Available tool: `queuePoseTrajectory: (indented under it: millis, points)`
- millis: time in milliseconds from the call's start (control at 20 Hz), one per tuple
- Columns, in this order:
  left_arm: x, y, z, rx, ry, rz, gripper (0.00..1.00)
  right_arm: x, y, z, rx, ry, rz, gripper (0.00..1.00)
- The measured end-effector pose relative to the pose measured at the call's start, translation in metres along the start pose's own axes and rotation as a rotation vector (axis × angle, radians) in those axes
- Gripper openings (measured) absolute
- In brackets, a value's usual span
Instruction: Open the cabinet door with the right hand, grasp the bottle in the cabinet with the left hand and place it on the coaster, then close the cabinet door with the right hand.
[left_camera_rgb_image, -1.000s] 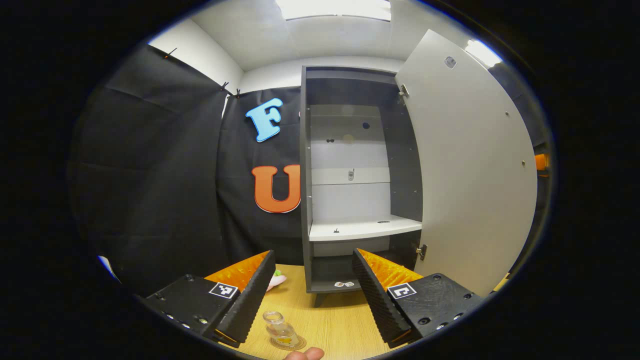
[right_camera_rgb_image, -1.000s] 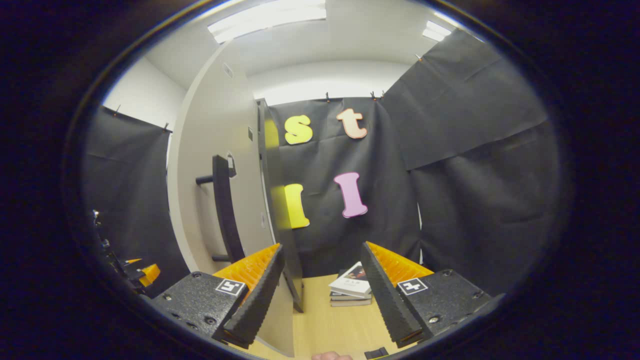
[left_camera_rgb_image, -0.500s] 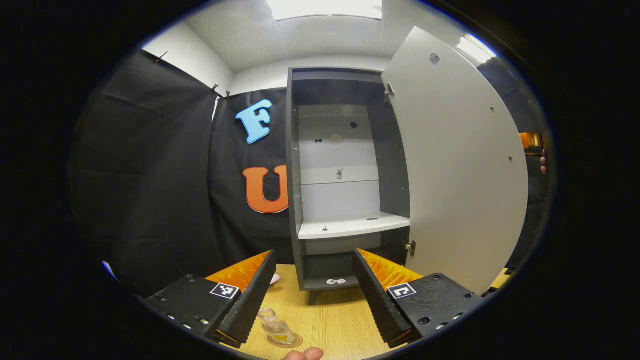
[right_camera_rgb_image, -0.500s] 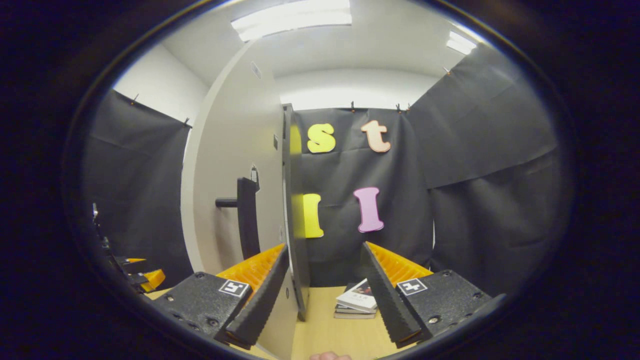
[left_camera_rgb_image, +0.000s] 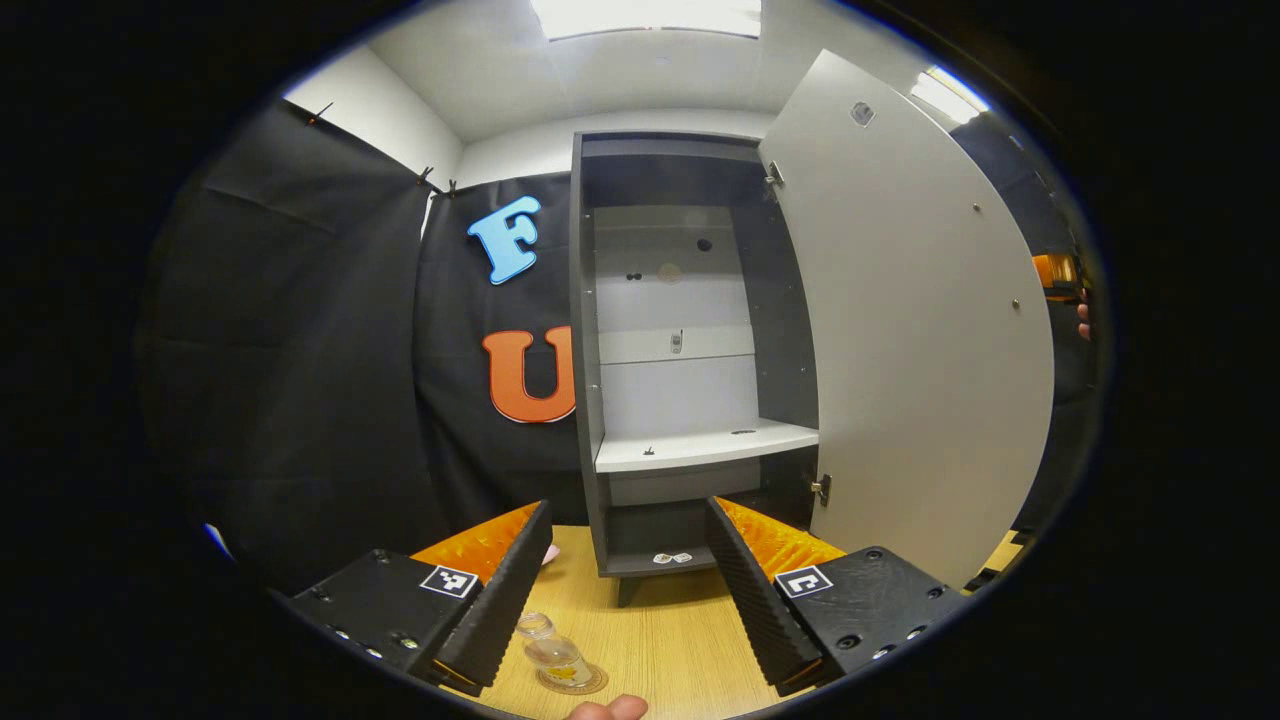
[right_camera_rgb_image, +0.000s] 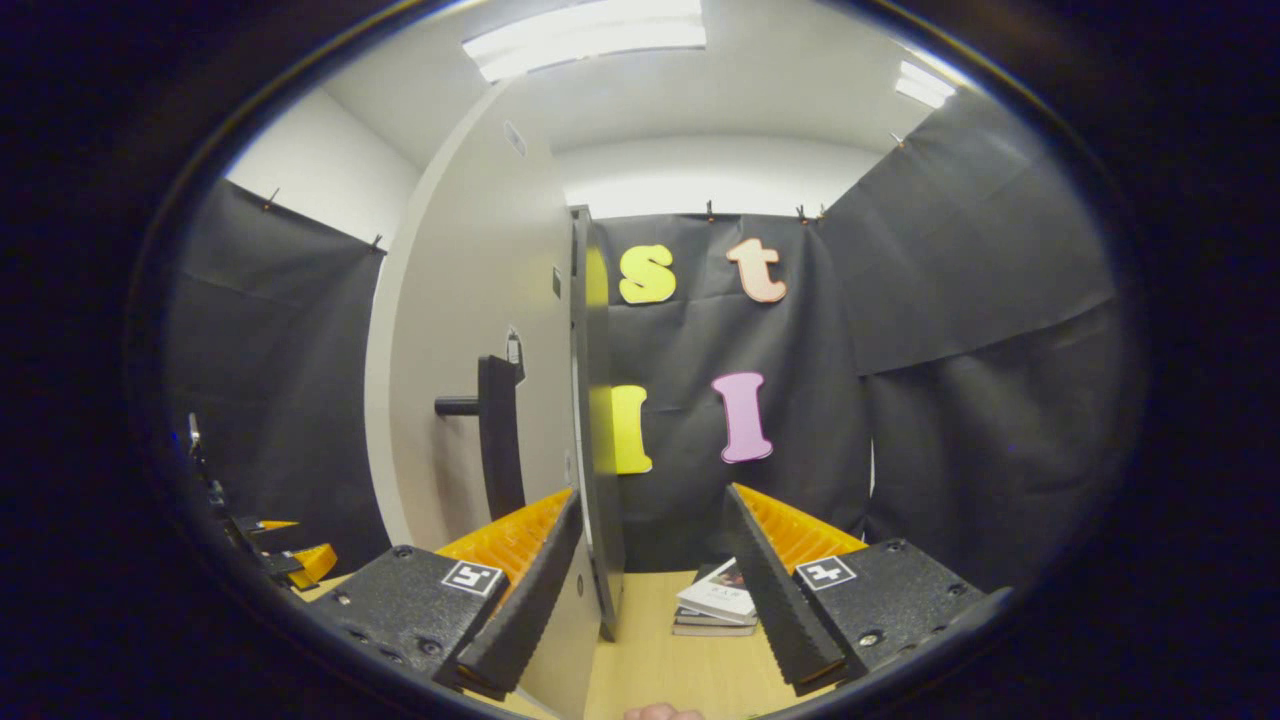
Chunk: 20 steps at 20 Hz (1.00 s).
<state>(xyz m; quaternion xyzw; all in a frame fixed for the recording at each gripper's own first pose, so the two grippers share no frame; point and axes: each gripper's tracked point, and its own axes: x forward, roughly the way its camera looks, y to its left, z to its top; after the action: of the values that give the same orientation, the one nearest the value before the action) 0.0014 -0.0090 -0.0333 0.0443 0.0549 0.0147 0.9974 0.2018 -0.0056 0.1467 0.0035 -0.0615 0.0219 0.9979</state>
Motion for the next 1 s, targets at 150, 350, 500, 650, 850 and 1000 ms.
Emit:
queuePoseTrajectory:
  millis: [150, 350, 500, 650, 850, 1000]
  points:
    - [0.002, -0.004, -0.006, -0.022, 0.013, -0.012, 0.92, 0.007, 0.02, -0.002, 0.0, 0.004, 0.071, 0.92]
    - [0.001, -0.005, -0.012, -0.047, 0.023, -0.02, 0.92, 0.007, 0.062, -0.004, 0.015, 0.013, 0.185, 0.92]
    - [0.001, 0.002, -0.019, -0.042, 0.034, -0.014, 0.92, 0.009, 0.087, -0.005, -0.017, 0.005, 0.233, 0.92]
    - [-0.001, 0.008, -0.021, -0.05, 0.036, -0.012, 0.92, 0.018, 0.109, -0.006, -0.036, -0.005, 0.244, 0.92]
    - [-0.001, 0.018, -0.024, -0.047, 0.036, 0.008, 0.92, 0.04, 0.131, -0.004, 0.024, -0.011, 0.271, 0.92]
    - [-0.004, 0.021, -0.027, -0.054, 0.047, 0.014, 0.92, 0.052, 0.149, -0.004, 0.042, -0.01, 0.302, 0.92]
